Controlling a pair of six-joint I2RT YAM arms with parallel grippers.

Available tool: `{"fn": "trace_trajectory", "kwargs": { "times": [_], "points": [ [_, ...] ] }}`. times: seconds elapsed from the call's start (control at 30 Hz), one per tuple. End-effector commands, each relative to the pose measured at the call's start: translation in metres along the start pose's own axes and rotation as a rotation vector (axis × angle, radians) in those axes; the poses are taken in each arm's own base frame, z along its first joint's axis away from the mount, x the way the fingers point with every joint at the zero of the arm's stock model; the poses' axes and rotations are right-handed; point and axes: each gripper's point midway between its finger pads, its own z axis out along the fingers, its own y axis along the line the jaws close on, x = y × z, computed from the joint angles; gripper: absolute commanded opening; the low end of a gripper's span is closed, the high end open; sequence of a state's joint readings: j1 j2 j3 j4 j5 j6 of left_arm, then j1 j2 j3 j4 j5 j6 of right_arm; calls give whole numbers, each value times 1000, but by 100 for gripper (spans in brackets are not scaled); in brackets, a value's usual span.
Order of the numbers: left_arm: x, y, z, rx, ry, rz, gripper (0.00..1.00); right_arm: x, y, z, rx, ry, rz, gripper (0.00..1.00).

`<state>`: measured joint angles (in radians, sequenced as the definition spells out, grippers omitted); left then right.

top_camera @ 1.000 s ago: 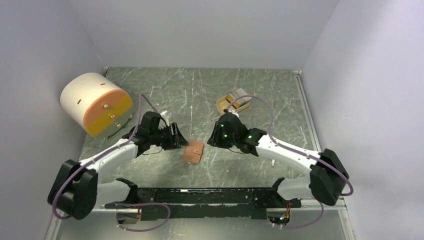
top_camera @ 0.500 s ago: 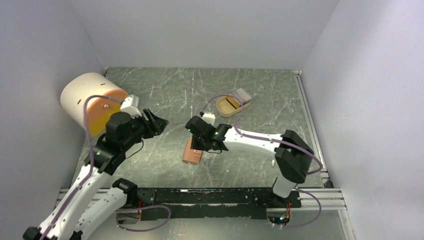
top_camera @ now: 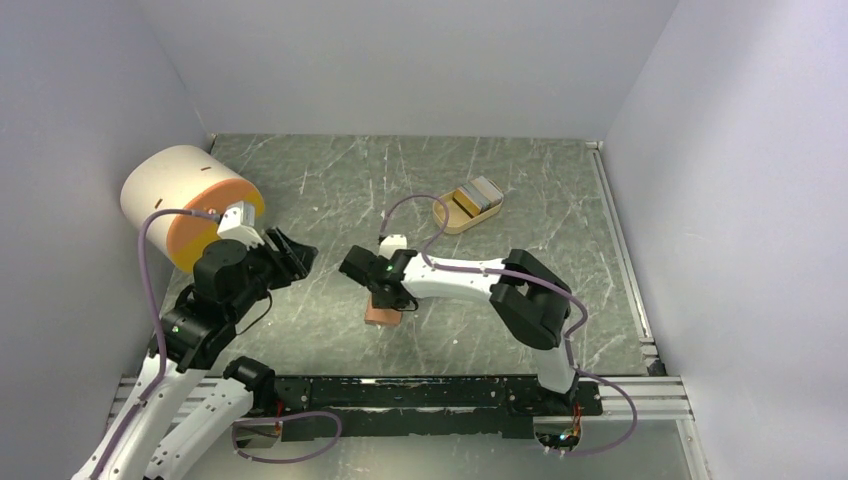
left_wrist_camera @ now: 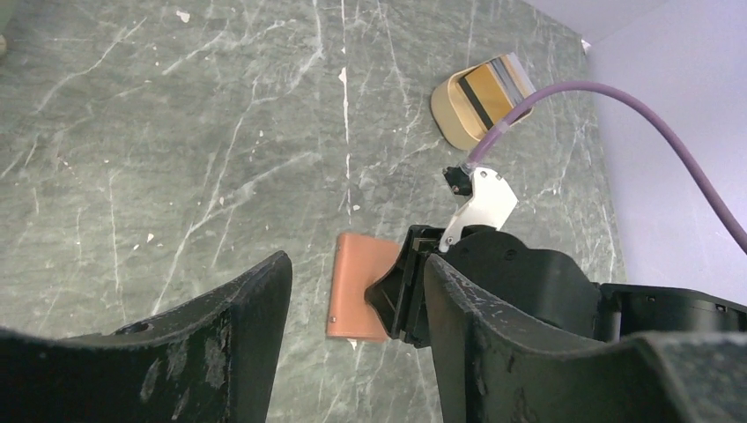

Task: Put the credit cards into the card holder
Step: Open the card holder at the center of the board.

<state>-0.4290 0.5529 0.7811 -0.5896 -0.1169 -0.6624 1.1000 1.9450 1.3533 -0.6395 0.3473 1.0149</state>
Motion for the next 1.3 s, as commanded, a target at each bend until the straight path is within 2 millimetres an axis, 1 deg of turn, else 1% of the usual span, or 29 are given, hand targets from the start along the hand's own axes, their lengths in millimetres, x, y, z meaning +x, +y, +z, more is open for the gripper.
{"fn": "trace_trajectory", "kwargs": {
  "times": [0.0,0.07,0.17,0.27,0.33,0.43,0.57,0.7,0.77,0.8,0.83,0.87,0.9,0.97,1.1,1.13,1.2,1.23,1.27],
  "points": [
    [-9,1,-6,-14,-29,-14,61,0,-32,19,195,-42,-91,26],
    [-6,2,-5,-13,-25,-16,60,-1,-34,21,188,-50,-113,18],
    [1,4,-1,-18,-2,-18,58,-7,-33,17,156,-84,-128,0],
    [12,7,7,-19,32,-26,57,-15,-29,11,114,-129,-143,0],
    [23,6,15,-6,67,-34,55,-24,-20,0,40,-166,-149,0],
    [46,8,28,8,140,-65,54,-35,-16,-15,-29,-220,-136,0],
    [78,12,44,17,238,-113,53,-42,-12,-33,-105,-262,-118,0],
    [99,14,52,39,293,-156,53,-40,-21,-32,-83,-259,-117,0],
    [104,14,54,47,303,-172,53,-39,-22,-27,-69,-253,-146,0],
    [107,15,55,47,310,-176,53,-38,-22,-23,-47,-236,-166,4],
    [108,15,55,48,311,-180,53,-37,-25,-19,-13,-224,-179,13],
    [107,14,54,49,311,-183,53,-36,-27,-14,21,-211,-194,19],
    [107,14,53,50,309,-185,53,-36,-28,-11,49,-204,-205,23],
    [105,15,51,44,299,-184,52,-34,-31,-2,89,-190,-221,28],
    [98,17,47,32,272,-179,53,-27,-29,7,80,-170,-242,38],
    [97,17,46,30,268,-179,53,-25,-32,12,94,-163,-249,40],
    [97,17,46,27,267,-178,53,-24,-38,17,130,-156,-262,40],
    [97,17,46,28,270,-178,53,-25,-40,17,141,-159,-267,40],
    [98,17,46,28,273,-178,53,-19,-44,25,164,-148,-283,36]
  ]
}}
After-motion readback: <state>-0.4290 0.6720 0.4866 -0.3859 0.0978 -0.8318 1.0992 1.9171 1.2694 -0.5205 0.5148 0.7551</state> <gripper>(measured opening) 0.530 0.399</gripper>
